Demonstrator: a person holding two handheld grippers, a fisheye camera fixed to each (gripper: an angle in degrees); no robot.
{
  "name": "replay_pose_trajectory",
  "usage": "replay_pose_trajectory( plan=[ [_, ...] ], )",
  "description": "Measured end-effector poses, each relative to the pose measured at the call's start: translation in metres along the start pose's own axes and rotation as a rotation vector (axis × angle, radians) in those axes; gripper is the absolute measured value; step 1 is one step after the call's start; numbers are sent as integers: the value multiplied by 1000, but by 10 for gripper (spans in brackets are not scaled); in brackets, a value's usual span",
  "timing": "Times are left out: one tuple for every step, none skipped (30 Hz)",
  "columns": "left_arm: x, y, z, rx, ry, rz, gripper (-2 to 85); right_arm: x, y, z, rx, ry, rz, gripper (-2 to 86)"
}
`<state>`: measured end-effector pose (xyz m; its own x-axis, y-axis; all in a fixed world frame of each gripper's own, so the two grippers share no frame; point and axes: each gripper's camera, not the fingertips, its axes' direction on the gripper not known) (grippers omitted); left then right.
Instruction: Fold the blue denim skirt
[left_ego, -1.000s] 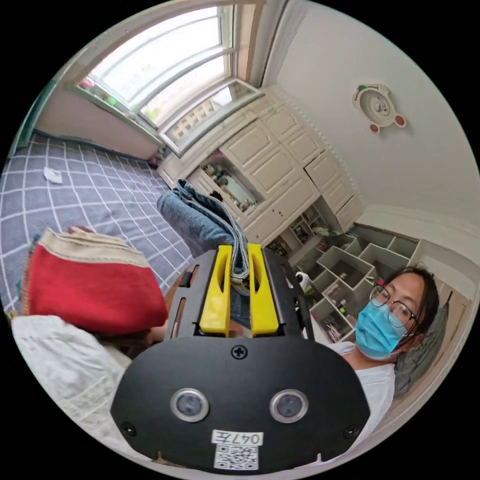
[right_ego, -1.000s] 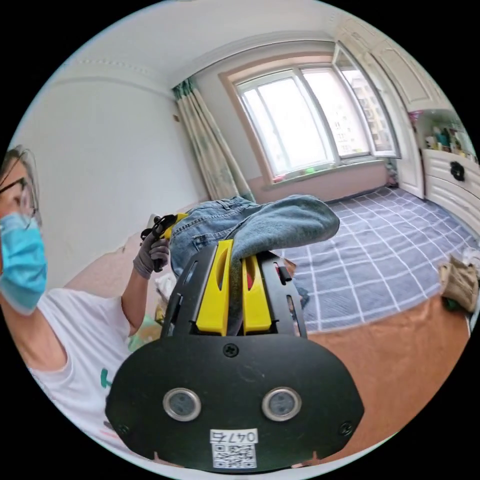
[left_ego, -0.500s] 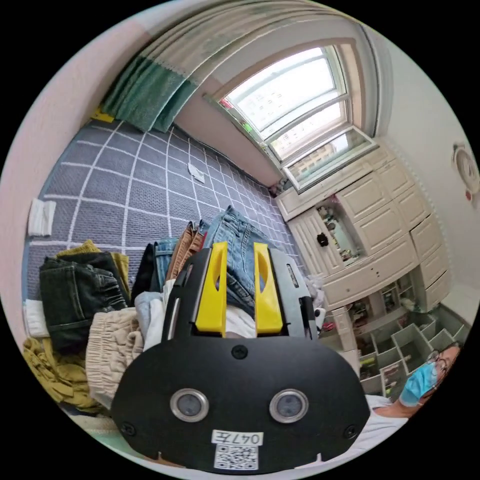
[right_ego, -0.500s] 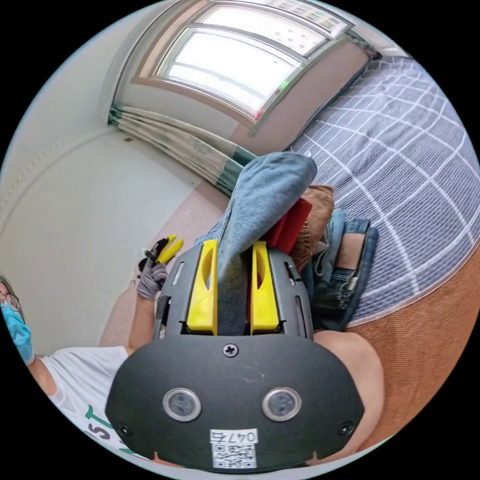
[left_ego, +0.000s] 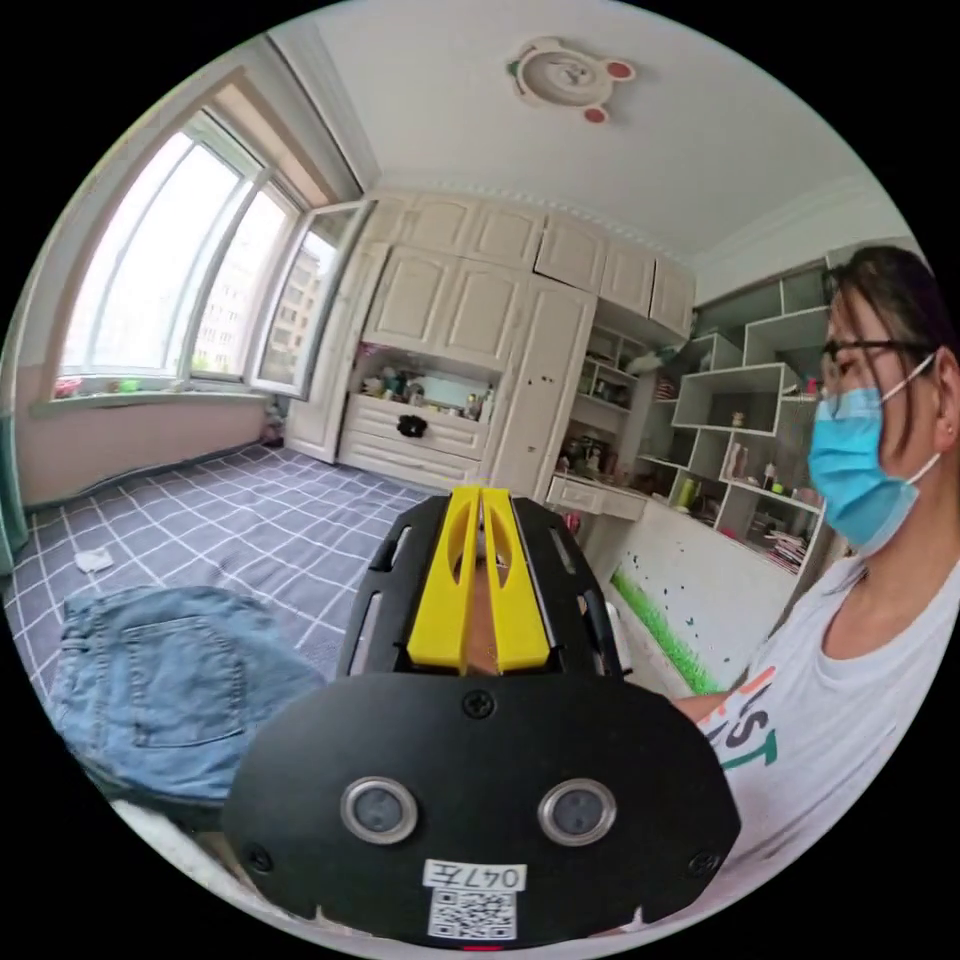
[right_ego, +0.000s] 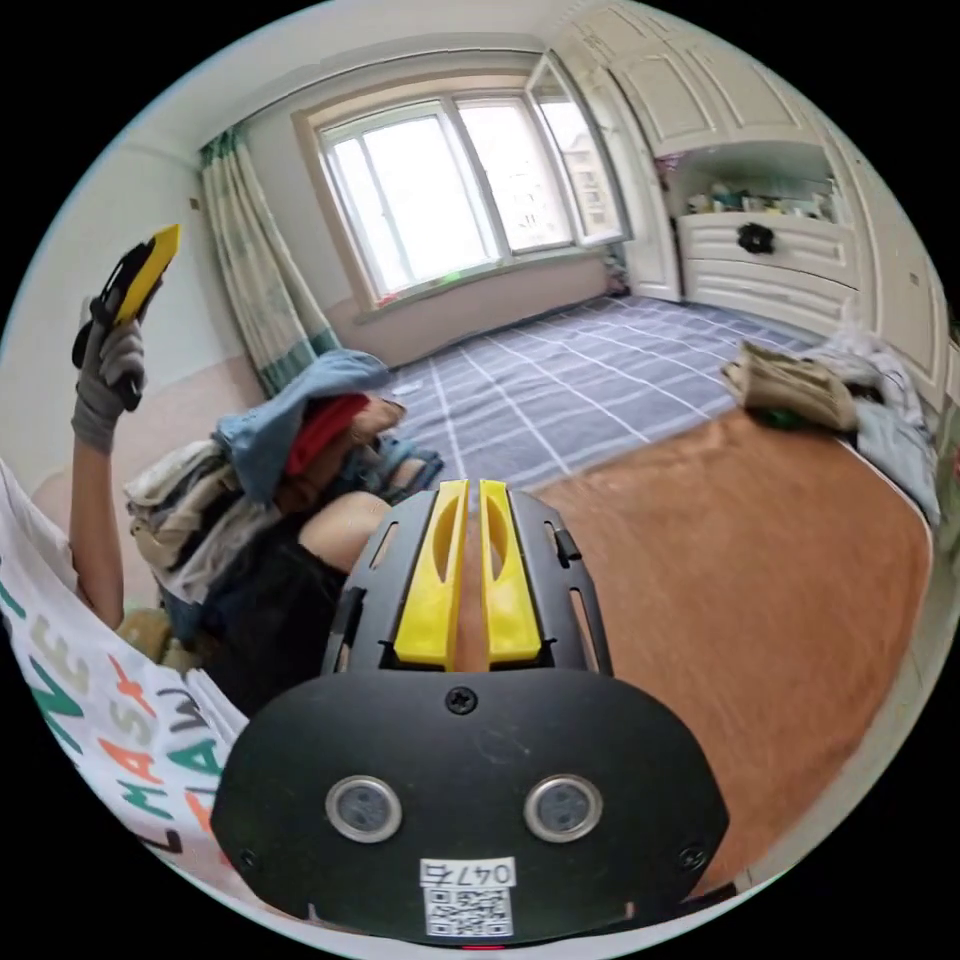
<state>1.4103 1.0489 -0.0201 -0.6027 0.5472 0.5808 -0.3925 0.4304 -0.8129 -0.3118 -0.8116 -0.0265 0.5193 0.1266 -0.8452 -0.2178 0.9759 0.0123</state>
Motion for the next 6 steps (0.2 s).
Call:
replay_pose_trajectory(
  plan=[
    [7, -10, 63, -42, 33, -17, -10, 10, 18, -9, -25, 52, 30, -5],
    [11, -17, 125, -84, 113, -50, -10, 19, 34, -18, -59, 103, 67, -6],
    [13, -20, 156, -105, 168, -69, -10, 24, 42, -22, -76, 130, 87, -6],
    [17, -23, 217, -156, 274, -112, -10, 31, 56, -33, -99, 182, 123, -7],
    [28, -27, 275, -209, 336, -129, -10, 35, 69, -45, -108, 235, 149, -8],
    [36, -30, 301, -235, 343, -121, -10, 36, 75, -51, -110, 264, 156, -9]
  ],
)
